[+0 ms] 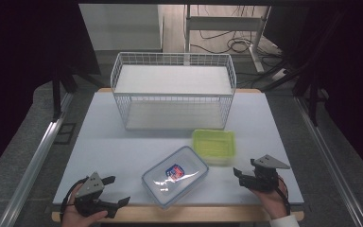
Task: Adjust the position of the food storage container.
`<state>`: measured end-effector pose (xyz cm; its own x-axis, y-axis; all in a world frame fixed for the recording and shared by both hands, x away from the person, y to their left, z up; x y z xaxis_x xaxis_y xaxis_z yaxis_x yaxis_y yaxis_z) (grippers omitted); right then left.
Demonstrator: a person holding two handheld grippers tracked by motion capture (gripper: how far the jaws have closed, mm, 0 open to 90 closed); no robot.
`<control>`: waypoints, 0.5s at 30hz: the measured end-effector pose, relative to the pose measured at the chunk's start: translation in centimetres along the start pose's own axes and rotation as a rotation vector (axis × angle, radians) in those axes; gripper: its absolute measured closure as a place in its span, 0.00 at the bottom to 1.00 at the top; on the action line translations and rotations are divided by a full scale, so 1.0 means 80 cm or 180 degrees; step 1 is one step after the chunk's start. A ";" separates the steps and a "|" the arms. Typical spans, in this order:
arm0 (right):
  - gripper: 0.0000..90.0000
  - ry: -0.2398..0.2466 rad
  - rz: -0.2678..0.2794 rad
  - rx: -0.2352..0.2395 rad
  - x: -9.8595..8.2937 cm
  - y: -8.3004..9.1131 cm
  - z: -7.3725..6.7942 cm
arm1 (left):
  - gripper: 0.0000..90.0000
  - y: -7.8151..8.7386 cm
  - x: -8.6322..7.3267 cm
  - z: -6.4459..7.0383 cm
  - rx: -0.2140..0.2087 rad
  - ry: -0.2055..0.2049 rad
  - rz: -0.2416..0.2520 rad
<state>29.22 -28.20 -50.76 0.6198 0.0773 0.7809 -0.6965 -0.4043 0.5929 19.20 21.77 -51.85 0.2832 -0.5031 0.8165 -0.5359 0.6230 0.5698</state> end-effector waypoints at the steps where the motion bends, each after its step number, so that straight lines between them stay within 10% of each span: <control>1: 0.25 -0.0005 -0.0001 -0.0006 0.000 0.000 0.000 | 0.11 0.000 0.000 -0.001 0.0006 0.0002 0.0004; 10: 0.25 -0.0013 0.0000 -0.0026 0.001 0.000 0.001 | 0.13 0.002 0.004 0.001 0.0018 0.0015 0.0070; 14: 0.25 -0.0021 0.0002 -0.0024 0.001 -0.001 0.000 | 0.25 0.004 0.010 0.001 -0.0009 0.0009 0.0152; 15: 0.25 -0.0025 0.0000 -0.0024 0.002 -0.001 0.001 | 0.48 0.005 0.013 0.001 -0.0030 -0.0003 0.0163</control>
<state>29.40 -28.21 -50.75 0.6225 0.0702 0.7794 -0.6992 -0.3975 0.5943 19.19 21.42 -50.79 0.2548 -0.4710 0.8445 -0.5423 0.6535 0.5281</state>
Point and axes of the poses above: each handheld gripper's, and its own axes: y roughly backward along the jaws, x roughly out of its top, z roughly to its right, the point moved 1 cm from there along -y, roughly forward along the jaws, and after that the axes turned 15 degrees about -y, right-handed, at the moved point
